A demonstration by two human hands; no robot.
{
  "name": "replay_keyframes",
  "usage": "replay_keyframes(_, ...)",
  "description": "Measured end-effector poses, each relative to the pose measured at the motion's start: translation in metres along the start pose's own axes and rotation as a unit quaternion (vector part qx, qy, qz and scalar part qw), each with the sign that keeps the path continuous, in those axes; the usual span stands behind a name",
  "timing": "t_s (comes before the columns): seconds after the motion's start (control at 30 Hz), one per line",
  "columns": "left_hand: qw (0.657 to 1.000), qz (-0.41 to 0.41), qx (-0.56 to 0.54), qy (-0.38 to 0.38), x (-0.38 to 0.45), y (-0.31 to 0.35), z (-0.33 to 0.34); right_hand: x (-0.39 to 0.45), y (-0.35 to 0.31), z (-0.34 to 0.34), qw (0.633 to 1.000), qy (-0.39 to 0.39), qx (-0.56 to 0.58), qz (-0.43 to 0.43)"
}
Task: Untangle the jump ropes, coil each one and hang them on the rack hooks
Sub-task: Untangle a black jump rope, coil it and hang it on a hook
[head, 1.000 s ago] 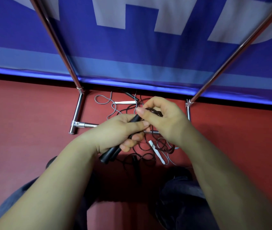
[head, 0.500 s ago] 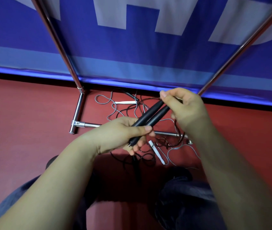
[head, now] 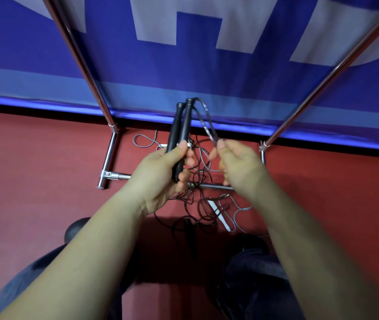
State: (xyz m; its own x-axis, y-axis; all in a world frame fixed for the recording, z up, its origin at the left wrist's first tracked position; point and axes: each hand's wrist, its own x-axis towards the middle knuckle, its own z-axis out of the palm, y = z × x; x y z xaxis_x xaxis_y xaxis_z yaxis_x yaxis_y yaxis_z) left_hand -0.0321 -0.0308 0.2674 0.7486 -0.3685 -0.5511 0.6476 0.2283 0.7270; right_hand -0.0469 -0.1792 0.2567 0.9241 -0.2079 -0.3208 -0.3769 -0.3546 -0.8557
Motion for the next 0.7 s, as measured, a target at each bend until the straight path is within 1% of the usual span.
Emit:
replay_keyframes(0.07, 0.999, -0.009, -0.011, 0.030, 0.001, 0.000, 0.002, -0.005, 0.002, 0.010, 0.998, -0.043, -0.030, 0.018)
replay_keyframes(0.1, 0.999, -0.022, -0.025, 0.024, 0.001, 0.000, 0.004, -0.009, 0.001, 0.015, 0.997, -0.062, -0.041, 0.024)
replay_keyframes(0.2, 0.987, -0.073, -0.137, -0.034, -0.002, 0.002, 0.006, -0.016, -0.005, 0.025, 0.993, -0.105, -0.040, 0.044)
replay_keyframes(0.27, 0.975, -0.089, -0.196, -0.053, -0.003, 0.005, 0.002, -0.017, -0.009, 0.028, 0.988, -0.139, -0.024, 0.062)
replay_keyframes(0.33, 0.973, -0.086, -0.209, -0.048, -0.002, 0.010, -0.005, -0.017, -0.014, 0.027, 0.983, -0.170, -0.014, 0.070)
replay_keyframes(0.4, 0.979, -0.082, -0.189, -0.009, 0.000, 0.015, -0.014, -0.017, -0.018, 0.023, 0.976, -0.205, -0.038, 0.061)
replay_keyframes(0.47, 0.992, -0.062, -0.104, 0.045, 0.002, 0.018, -0.022, -0.018, -0.021, 0.018, 0.969, -0.225, -0.092, 0.047)
replay_keyframes(0.53, 0.995, -0.025, 0.038, 0.086, 0.002, 0.017, -0.028, -0.020, -0.024, 0.014, 0.963, -0.221, -0.151, 0.013)
replay_keyframes(0.57, 0.988, -0.008, 0.117, 0.098, 0.002, 0.016, -0.029, -0.021, -0.026, 0.013, 0.961, -0.214, -0.176, -0.014)
replay_keyframes(0.63, 0.954, 0.017, 0.279, 0.106, 0.001, 0.013, -0.031, -0.026, -0.030, 0.012, 0.953, -0.199, -0.219, -0.070)
replay_keyframes(0.7, 0.904, 0.018, 0.418, 0.084, -0.005, 0.012, -0.033, -0.035, -0.034, 0.011, 0.939, -0.189, -0.264, -0.109)
